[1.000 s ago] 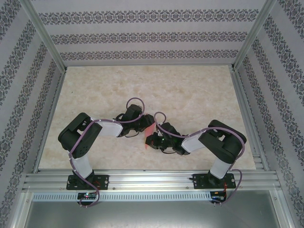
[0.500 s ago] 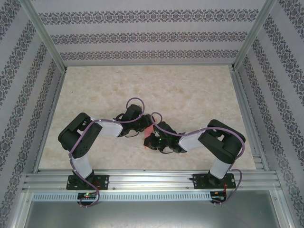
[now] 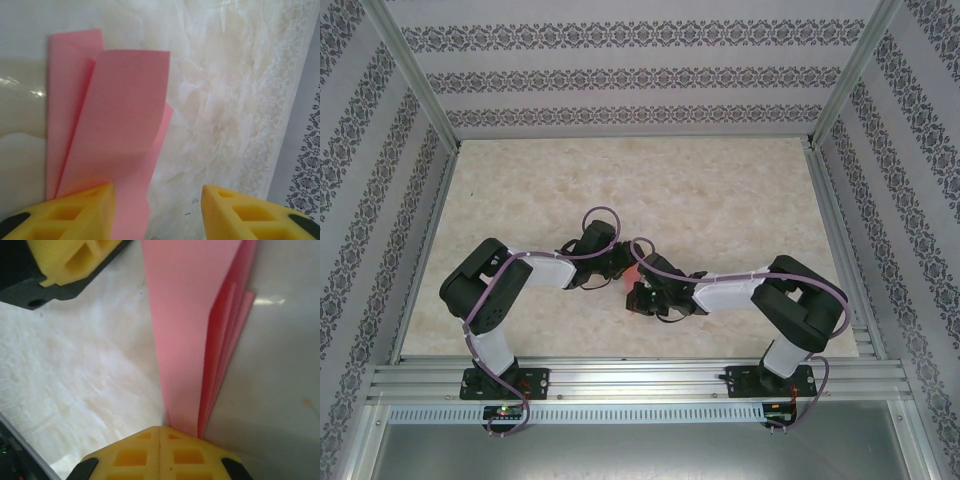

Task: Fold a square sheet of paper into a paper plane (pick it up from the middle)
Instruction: Fold the wing for the fifth time at the center of the table.

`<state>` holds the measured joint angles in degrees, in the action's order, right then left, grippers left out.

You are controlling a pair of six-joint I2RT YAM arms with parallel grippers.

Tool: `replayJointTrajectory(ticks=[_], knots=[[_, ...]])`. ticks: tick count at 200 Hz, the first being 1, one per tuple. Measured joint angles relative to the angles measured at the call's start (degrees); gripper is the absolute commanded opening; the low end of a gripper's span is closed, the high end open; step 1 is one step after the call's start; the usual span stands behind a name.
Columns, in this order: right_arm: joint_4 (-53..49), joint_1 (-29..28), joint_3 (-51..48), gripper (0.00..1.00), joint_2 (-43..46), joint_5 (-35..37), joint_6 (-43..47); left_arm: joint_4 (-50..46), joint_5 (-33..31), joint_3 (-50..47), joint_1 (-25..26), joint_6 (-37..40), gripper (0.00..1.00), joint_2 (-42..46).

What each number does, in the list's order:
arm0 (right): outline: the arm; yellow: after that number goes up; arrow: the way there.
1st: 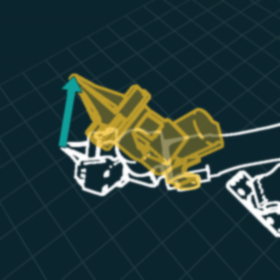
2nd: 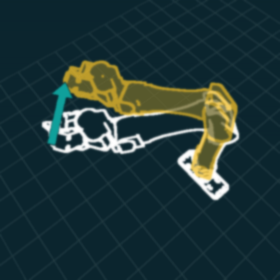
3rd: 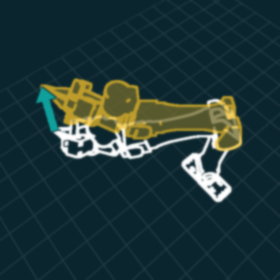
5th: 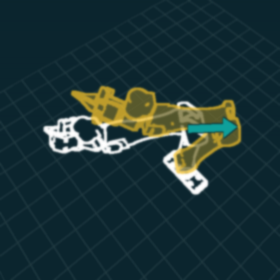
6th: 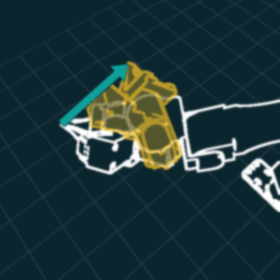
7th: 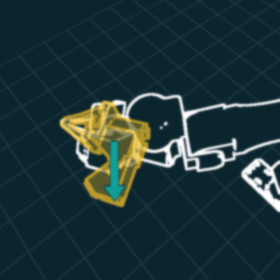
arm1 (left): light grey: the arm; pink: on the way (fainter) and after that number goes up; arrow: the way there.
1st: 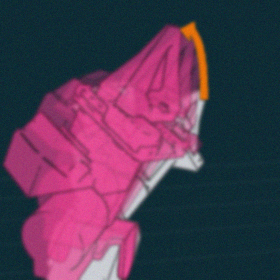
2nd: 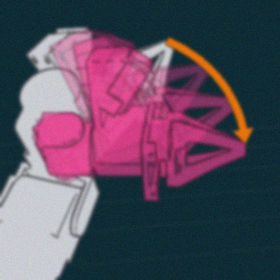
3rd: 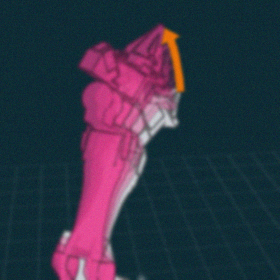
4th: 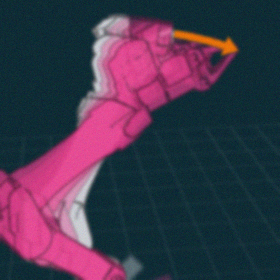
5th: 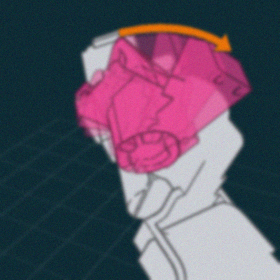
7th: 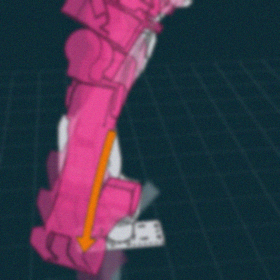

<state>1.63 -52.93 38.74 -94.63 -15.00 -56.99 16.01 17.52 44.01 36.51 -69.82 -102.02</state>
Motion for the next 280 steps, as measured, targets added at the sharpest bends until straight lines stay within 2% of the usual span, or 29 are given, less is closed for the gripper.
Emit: replayJointTrajectory(ticks=[53, 91, 137, 180, 212, 280], knots=[[-8.1, 5.1, -0.9, 0.05, 4.2, -1.1, 8.9, -0.6, 0.4, 0.1, 0.4, -0.2, 0.50, 0.1], [-9.3, 6.2, -0.9, 0.09, 6.1, -3.7, 10.3, -0.6, 0.4, 0.1, 0.4, -0.2, 0.50, 0.1], [-2.0, 6.2, -1.1, 0.11, 8.3, -4.6, 6.2, -0.7, 0.4, 0.2, 0.4, -0.2, 0.50, 0.1], [6.2, 8.1, -1.1, 0.11, 2.1, -4.0, 1.3, -0.7, 0.5, 0.2, 0.4, -0.1, 0.50, 0.0], [10.7, 8.9, -2.6, 0.09, -2.4, -4.3, -0.3, -0.7, 0.5, 0.2, 0.4, -0.2, 0.51, 0.0], [19.5, 9.7, -7.1, 0.03, -2.6, -7.1, -0.1, -3.7, 0.4, 1.8, 0.6, 1.2, 0.53, 0.0]])
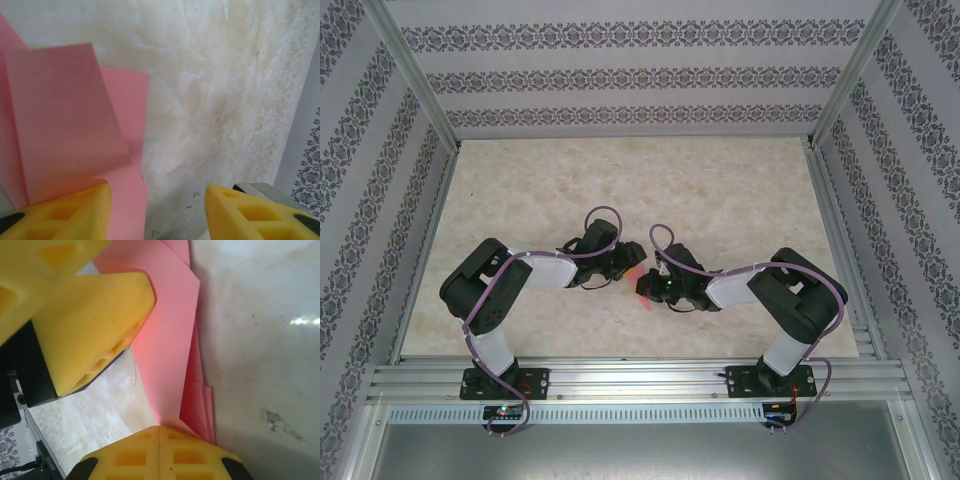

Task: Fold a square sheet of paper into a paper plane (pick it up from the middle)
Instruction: Fold the wing for the fifth time at the center of the table.

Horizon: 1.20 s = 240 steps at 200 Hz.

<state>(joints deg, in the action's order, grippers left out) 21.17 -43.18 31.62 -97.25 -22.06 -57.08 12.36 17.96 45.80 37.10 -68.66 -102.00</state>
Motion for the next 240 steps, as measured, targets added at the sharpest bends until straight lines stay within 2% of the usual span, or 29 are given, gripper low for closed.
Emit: replayJointTrajectory(ticks=[122, 240], knots=[[0.2, 3.7, -1.4, 0.01, -0.1, -7.2, 4.9, -3.7, -0.7, 2.8, -0.1, 8.2, 0.56, -0.8], [-5.2, 5.5, -1.0, 0.00, 1.4, -8.4, 12.2, -3.9, 4.2, 5.1, -3.2, 14.3, 0.57, -2.9]])
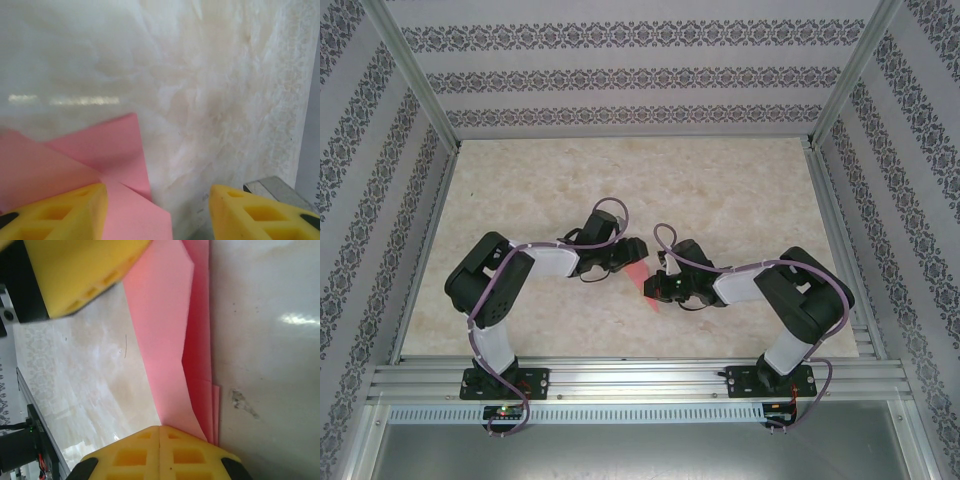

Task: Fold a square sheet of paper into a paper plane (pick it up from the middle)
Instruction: Fold the wing for the fifth time at the center of the table.

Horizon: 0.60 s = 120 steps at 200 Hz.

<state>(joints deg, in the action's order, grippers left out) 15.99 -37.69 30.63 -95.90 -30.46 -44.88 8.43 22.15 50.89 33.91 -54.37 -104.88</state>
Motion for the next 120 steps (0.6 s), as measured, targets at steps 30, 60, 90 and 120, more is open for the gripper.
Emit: replayJointTrajectory(ticks=[30, 60, 90, 120], knots=[[-1.2, 0.7, 0.0, 0.00, 0.3, -1.0, 1.4, -0.2, 0.1, 0.9, -2.2, 1.2, 0.57, -0.7], [-1.6, 1.1, 0.0, 0.00, 0.3, -1.7, 2.5, -0.3, 1.2, 1.2, -3.1, 2.1, 0.57, -1.1], [-2.1, 1.5, 0.0, 0.00, 0.4, -2.3, 3.3, -0.8, 2.8, 1.7, -3.9, 2.8, 0.57, -1.4], [-3.1, 1.8, 0.5, 0.00, 0.4, -2.9, 4.2, -3.2, 1.4, 3.1, -6.6, 5.0, 0.58, -1.4]])
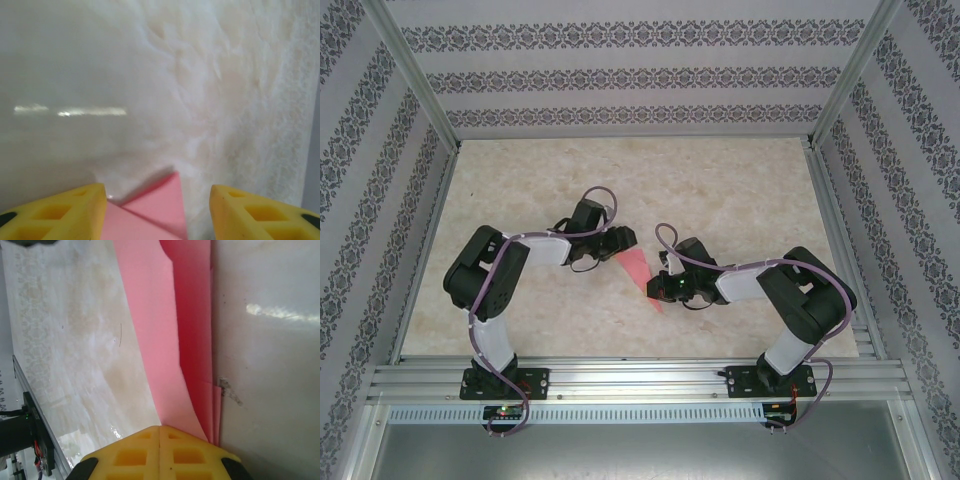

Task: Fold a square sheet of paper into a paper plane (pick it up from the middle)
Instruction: Fold the wing for the fifth time at the center of the table.

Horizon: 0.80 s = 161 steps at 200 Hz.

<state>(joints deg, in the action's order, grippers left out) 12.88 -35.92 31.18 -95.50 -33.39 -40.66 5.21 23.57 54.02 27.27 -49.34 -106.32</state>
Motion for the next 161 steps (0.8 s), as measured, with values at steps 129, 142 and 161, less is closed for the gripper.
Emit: replayJointTrajectory(ticks=[129, 142, 161], knots=[[-4.8, -0.2, 6.7, 0.03, -4.7, -4.2, -2.4, -7.2, -3.1, -2.5, 4.9, 1.5, 0.48, 16.5], [-4.3, -0.9, 7.2, 0.03, -5.2, -3.8, -3.4, -7.3, -3.4, -3.1, 7.6, 0.7, 0.48, 15.7], [-3.4, -1.7, 7.5, 0.03, -5.5, -2.8, -4.9, -6.5, -3.6, -3.1, 10.6, -0.5, 0.46, 13.2]])
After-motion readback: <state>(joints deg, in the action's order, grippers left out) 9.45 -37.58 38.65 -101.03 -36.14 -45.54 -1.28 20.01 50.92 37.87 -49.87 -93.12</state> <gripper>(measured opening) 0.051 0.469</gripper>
